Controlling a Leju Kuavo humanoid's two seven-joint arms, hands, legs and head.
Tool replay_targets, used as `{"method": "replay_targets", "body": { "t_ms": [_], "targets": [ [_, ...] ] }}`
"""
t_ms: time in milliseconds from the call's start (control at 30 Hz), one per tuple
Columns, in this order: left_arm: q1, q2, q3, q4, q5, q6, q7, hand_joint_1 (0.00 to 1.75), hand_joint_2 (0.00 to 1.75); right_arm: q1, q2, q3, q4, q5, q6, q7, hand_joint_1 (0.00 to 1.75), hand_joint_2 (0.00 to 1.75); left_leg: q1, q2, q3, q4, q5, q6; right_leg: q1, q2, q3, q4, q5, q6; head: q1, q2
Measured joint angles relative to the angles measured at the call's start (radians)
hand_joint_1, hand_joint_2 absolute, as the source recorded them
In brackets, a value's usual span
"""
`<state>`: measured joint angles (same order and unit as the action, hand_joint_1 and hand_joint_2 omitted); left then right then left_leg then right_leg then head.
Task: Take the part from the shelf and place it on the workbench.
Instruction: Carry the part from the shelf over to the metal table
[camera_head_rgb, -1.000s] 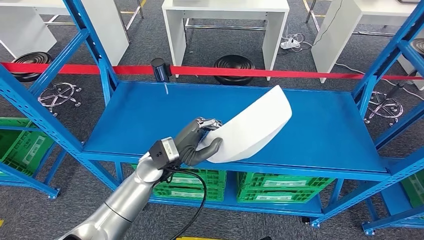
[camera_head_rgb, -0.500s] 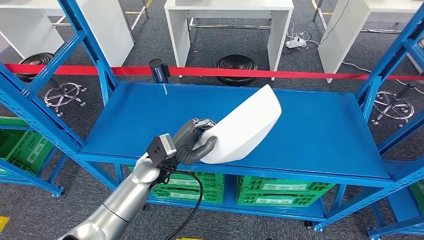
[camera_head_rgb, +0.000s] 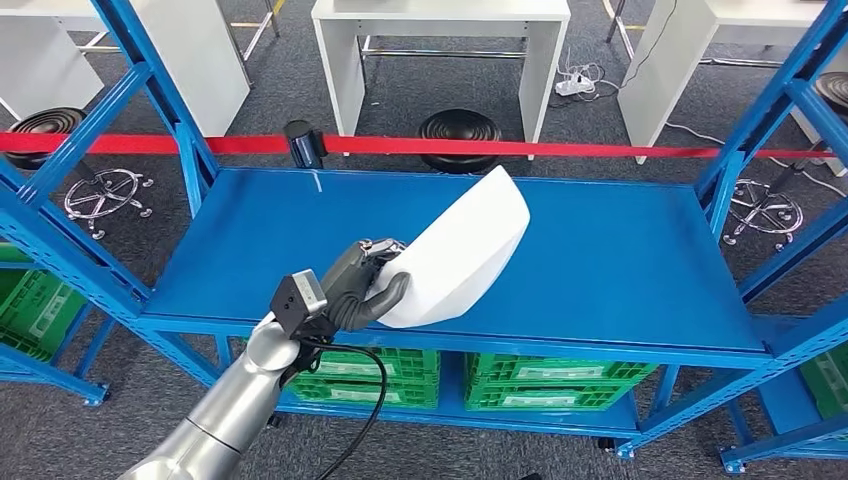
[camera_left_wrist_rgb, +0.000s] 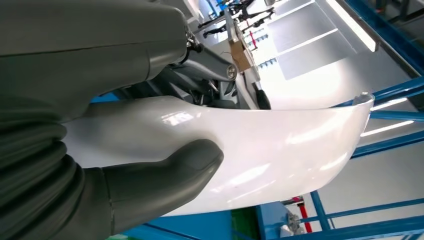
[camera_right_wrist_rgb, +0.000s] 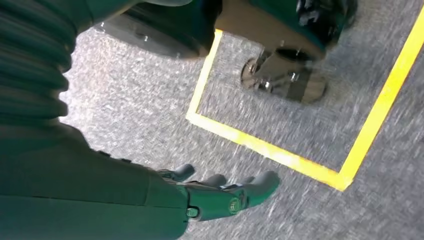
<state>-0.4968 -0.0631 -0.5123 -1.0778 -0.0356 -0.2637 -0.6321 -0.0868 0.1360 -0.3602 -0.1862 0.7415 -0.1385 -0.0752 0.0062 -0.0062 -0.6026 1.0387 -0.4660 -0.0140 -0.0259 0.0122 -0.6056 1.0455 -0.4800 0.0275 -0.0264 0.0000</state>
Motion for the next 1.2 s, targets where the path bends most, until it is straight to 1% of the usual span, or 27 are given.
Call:
{"method": "replay_targets", "body": {
  "t_ms": [67,100,200,233,267,300,367,400,433,533,567,600,633,700,733,767,800,833,867,900,933,967,1033,1067,1100,1133,1200],
  "targets": [
    [0.000,-0.002,0.002,-0.002,-0.001,-0.005,0.000,1.75,1.75,0.000,-0.002,-0.008,0.000,-0.010,0.002,0.005,0.00,1.75,0.002,0.005,-0.001,-0.009,0.011,0.014,-0.002,-0.002,-0.003,0.009,-0.013,0.013,0.002,0.000],
    [0.000,-0.004,0.002,-0.002,-0.001,-0.007,0.000,1.75,1.75,0.000,-0.003,-0.013,0.000,-0.016,0.003,0.008,0.00,1.75,0.004,0.009,-0.003,-0.013,0.017,0.022,-0.002,-0.003,-0.013,0.035,-0.036,0.017,0.005,0.000],
    [-0.001,-0.009,0.002,0.000,-0.003,-0.012,0.000,1.75,1.75,0.000,-0.007,-0.025,0.000,-0.024,0.005,0.009,0.00,1.75,0.001,0.026,-0.018,-0.016,0.030,0.035,0.000,-0.006,-0.075,0.206,-0.148,0.023,0.018,0.000],
    [-0.001,-0.010,0.002,0.002,-0.004,-0.014,0.000,1.75,1.75,0.000,-0.008,-0.028,0.000,-0.023,0.004,0.009,0.00,1.75,-0.001,0.031,-0.026,-0.014,0.034,0.037,0.000,-0.006,-0.086,0.249,-0.166,0.025,0.020,0.000],
    [-0.001,-0.011,0.002,0.003,-0.005,-0.015,0.000,1.75,1.75,0.001,-0.010,-0.031,0.000,-0.022,0.002,0.008,0.00,1.75,-0.003,0.035,-0.034,-0.013,0.040,0.037,0.000,-0.006,-0.081,0.258,-0.164,0.025,0.022,0.000],
    [-0.001,-0.012,0.002,0.005,-0.005,-0.016,0.000,1.75,1.75,0.001,-0.011,-0.033,0.000,-0.019,0.001,0.007,0.00,1.75,-0.004,0.038,-0.042,-0.011,0.045,0.035,0.001,-0.007,-0.055,0.228,-0.143,0.023,0.023,0.000],
    [-0.003,-0.016,0.002,0.006,-0.007,-0.016,0.000,1.75,1.75,0.001,-0.015,-0.036,0.000,-0.014,-0.001,0.006,0.00,1.75,-0.005,0.042,-0.058,-0.005,0.057,0.029,0.003,-0.011,0.035,0.093,-0.098,0.016,0.025,0.000],
    [-0.005,-0.018,0.002,0.006,-0.007,-0.016,0.000,1.75,1.75,0.000,-0.016,-0.036,0.000,-0.011,-0.002,0.006,0.00,1.75,-0.006,0.043,-0.063,-0.003,0.063,0.025,0.006,-0.013,0.071,0.038,-0.082,0.011,0.025,0.000],
    [-0.006,-0.021,0.002,0.006,-0.008,-0.017,0.000,1.75,1.75,0.000,-0.017,-0.036,0.000,-0.010,-0.002,0.006,0.00,1.75,-0.006,0.043,-0.066,-0.001,0.069,0.020,0.009,-0.014,0.092,0.001,-0.078,0.005,0.025,0.000],
    [-0.010,-0.028,0.001,0.006,-0.009,-0.019,0.002,1.75,1.75,0.002,-0.018,-0.037,0.000,-0.009,-0.006,0.008,0.00,1.75,-0.006,0.041,-0.068,-0.005,0.088,0.002,0.013,-0.013,0.087,-0.013,-0.064,-0.015,0.025,0.000],
    [-0.011,-0.029,0.001,0.007,-0.010,-0.019,0.003,1.75,1.75,0.002,-0.019,-0.037,0.000,-0.010,-0.007,0.009,0.00,1.75,-0.004,0.036,-0.073,-0.002,0.081,-0.005,0.011,-0.013,0.080,-0.014,-0.055,-0.023,0.025,0.000],
    [-0.011,-0.029,0.001,0.007,-0.010,-0.020,0.003,1.75,1.75,0.002,-0.019,-0.038,0.000,-0.010,-0.008,0.009,0.00,1.75,-0.003,0.029,-0.082,0.017,0.055,-0.012,0.009,-0.013,0.071,-0.016,-0.044,-0.030,0.024,0.000],
    [-0.012,-0.029,0.001,0.008,-0.010,-0.021,0.004,1.75,1.75,0.002,-0.019,-0.038,0.000,-0.011,-0.008,0.009,0.00,1.75,-0.001,0.022,-0.096,0.057,0.012,-0.018,0.007,-0.013,0.059,-0.017,-0.031,-0.035,0.021,0.000],
    [-0.014,-0.030,0.001,0.011,-0.010,-0.023,0.004,1.75,1.75,0.004,-0.019,-0.040,0.000,-0.013,-0.010,0.009,0.00,1.75,0.001,0.013,-0.131,0.185,-0.086,-0.026,0.007,-0.012,0.029,-0.016,-0.008,-0.038,0.015,0.000],
    [-0.014,-0.030,0.001,0.014,-0.010,-0.025,0.004,1.75,1.75,0.005,-0.019,-0.041,0.000,-0.013,-0.011,0.009,0.00,1.75,0.002,0.012,-0.140,0.243,-0.111,-0.029,0.007,-0.012,0.014,-0.016,0.004,-0.037,0.013,0.000],
    [-0.014,-0.030,0.001,0.017,-0.010,-0.026,0.004,1.75,1.75,0.008,-0.019,-0.043,0.000,-0.014,-0.012,0.009,0.00,1.75,0.002,0.012,-0.135,0.274,-0.114,-0.030,0.007,-0.011,-0.002,-0.015,0.015,-0.036,0.011,0.000],
    [-0.014,-0.030,0.001,0.019,-0.010,-0.027,0.004,1.75,1.75,0.010,-0.020,-0.044,0.000,-0.015,-0.013,0.009,0.00,1.75,0.003,0.012,-0.112,0.270,-0.098,-0.030,0.006,-0.011,-0.015,-0.014,0.025,-0.033,0.010,0.000],
    [-0.015,-0.031,0.001,0.021,-0.010,-0.028,0.004,1.75,1.75,0.012,-0.020,-0.045,0.000,-0.015,-0.014,0.008,0.00,1.75,0.004,0.011,-0.072,0.231,-0.074,-0.029,0.005,-0.011,-0.028,-0.013,0.034,-0.030,0.009,0.000],
    [-0.017,-0.033,0.001,0.022,-0.010,-0.028,0.004,1.75,1.75,0.013,-0.020,-0.045,0.000,-0.015,-0.015,0.008,0.00,1.75,0.004,0.009,-0.018,0.164,-0.059,-0.027,0.004,-0.011,-0.038,-0.012,0.043,-0.025,0.008,0.000],
    [-0.020,-0.036,0.001,0.022,-0.010,-0.029,0.003,1.75,1.75,0.014,-0.020,-0.045,0.000,-0.015,-0.016,0.007,0.00,1.75,0.003,0.004,0.036,0.088,-0.057,-0.023,0.004,-0.010,-0.046,-0.011,0.051,-0.020,0.006,0.000],
    [-0.024,-0.038,0.000,0.022,-0.009,-0.029,0.003,1.75,1.75,0.014,-0.020,-0.046,0.000,-0.015,-0.017,0.007,0.00,1.75,0.001,0.000,0.075,0.030,-0.061,-0.017,0.004,-0.009,-0.049,-0.012,0.060,-0.014,0.006,0.000],
    [-0.027,-0.039,0.000,0.023,-0.009,-0.029,0.002,1.75,1.75,0.015,-0.020,-0.046,0.000,-0.015,-0.017,0.006,0.00,1.75,-0.001,-0.004,0.097,-0.007,-0.070,-0.010,0.004,-0.009,-0.051,-0.014,0.069,-0.006,0.005,0.000],
    [-0.032,-0.041,0.000,0.026,-0.009,-0.029,0.001,1.75,1.75,0.017,-0.020,-0.046,0.000,-0.014,-0.018,0.006,0.00,1.75,-0.006,-0.005,0.094,-0.021,-0.063,0.009,0.003,-0.007,-0.051,-0.023,0.088,0.009,0.007,0.000],
    [-0.034,-0.043,0.000,0.028,-0.008,-0.029,0.000,1.75,1.75,0.018,-0.020,-0.046,0.000,-0.014,-0.018,0.006,0.00,1.75,-0.006,-0.002,0.088,-0.024,-0.054,0.018,0.001,-0.006,-0.055,-0.023,0.086,0.015,0.007,0.000],
    [-0.035,-0.045,0.000,0.030,-0.008,-0.029,0.000,1.75,1.75,0.019,-0.021,-0.046,0.000,-0.014,-0.018,0.006,0.00,1.75,-0.006,0.001,0.079,-0.027,-0.042,0.029,0.000,-0.007,-0.063,-0.011,0.068,0.019,0.009,0.000],
    [-0.037,-0.046,0.000,0.032,-0.008,-0.029,-0.001,1.75,1.75,0.019,-0.021,-0.047,0.000,-0.014,-0.019,0.007,0.00,1.75,-0.004,0.004,0.066,-0.030,-0.029,0.038,-0.001,-0.007,-0.077,0.021,0.030,0.022,0.012,0.000],
    [-0.038,-0.048,0.000,0.036,-0.007,-0.029,-0.003,1.75,1.75,0.016,-0.022,-0.048,0.000,-0.012,-0.019,0.007,0.00,1.75,-0.006,0.008,0.036,-0.030,-0.003,0.047,0.001,-0.009,-0.110,0.139,-0.073,0.024,0.021,0.000]
  ]
}}
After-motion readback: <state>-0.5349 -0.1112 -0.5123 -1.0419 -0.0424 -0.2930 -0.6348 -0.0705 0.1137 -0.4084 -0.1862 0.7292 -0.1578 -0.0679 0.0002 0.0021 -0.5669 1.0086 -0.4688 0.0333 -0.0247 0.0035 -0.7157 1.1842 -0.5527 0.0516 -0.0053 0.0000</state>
